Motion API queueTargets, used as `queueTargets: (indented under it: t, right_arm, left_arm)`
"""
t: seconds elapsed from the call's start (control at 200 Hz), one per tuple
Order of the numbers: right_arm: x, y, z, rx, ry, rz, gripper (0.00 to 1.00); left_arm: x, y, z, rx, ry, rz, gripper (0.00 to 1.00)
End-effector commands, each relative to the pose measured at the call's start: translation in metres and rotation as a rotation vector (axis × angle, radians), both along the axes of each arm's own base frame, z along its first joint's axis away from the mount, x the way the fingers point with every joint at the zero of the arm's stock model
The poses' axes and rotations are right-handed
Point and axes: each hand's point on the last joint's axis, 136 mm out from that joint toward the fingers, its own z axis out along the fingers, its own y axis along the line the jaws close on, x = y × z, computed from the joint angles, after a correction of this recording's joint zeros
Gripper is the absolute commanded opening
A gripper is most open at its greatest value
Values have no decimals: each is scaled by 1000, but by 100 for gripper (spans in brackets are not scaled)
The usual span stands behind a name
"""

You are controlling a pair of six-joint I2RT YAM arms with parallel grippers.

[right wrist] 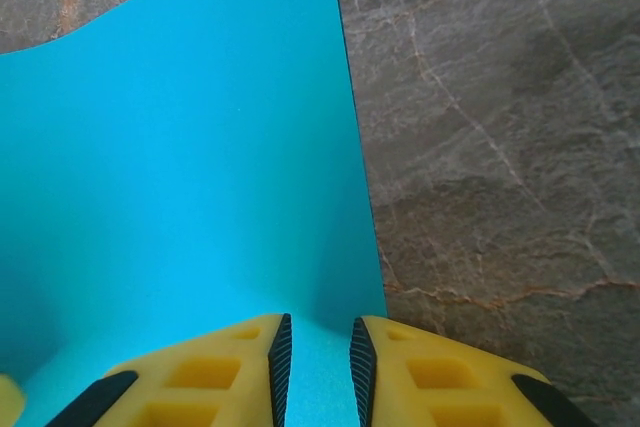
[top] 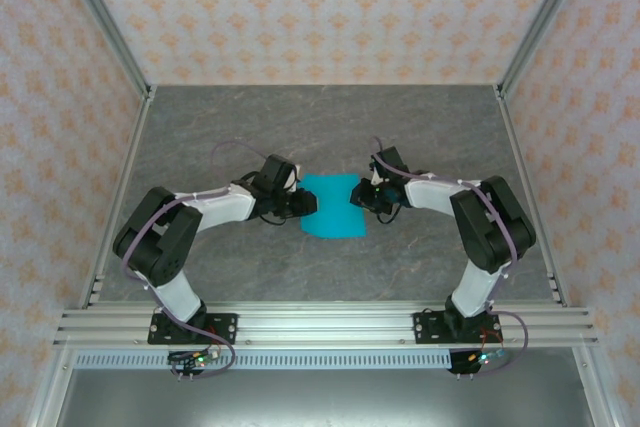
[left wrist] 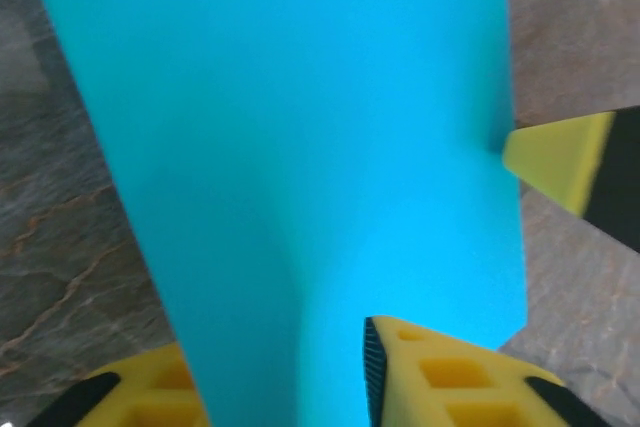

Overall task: Fold a paper plane with a square sheet of paper (fold left side to right side)
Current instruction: First fold in half a square sheet of paper at the center of the table.

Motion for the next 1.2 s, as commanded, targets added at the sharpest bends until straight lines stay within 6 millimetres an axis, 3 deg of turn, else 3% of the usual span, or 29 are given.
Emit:
queueTargets:
  t: [0.0,0.14,0.235,0.495,0.731,0.881,1.041,1.196]
  right_arm:
    - [-20,-20,-31,-113,91,-23,27]
    - [-23,-21,-34,-118,100,-20,27]
    - [-22,-19,-34,-105,99,-20,27]
    - [-18,-10,-27,-51,83,-20,28]
    - [-10,-2,-7,0,37,-15,30]
    - [-8,-9,-3,-24,27,-30,30]
    - [2,-18,22,29,-39,-75,31]
    - [14,-37,64,132,-137,-123,37]
  left_arm:
    - [12,-20,50,-127,-88,-24,43]
    - [18,-34,74,-217,-124,-36,51]
    - [17,-49,79,-260,-127,-66,55]
    - [16,-86,59,-276,-76,-128,64]
    - [16,-97,49,-283,-54,-141,68]
    - [17,-95,47,-266,-60,-131,67]
    - [17,-89,42,-236,-58,-110,61]
    - [18,-85,44,-226,-71,-90,60]
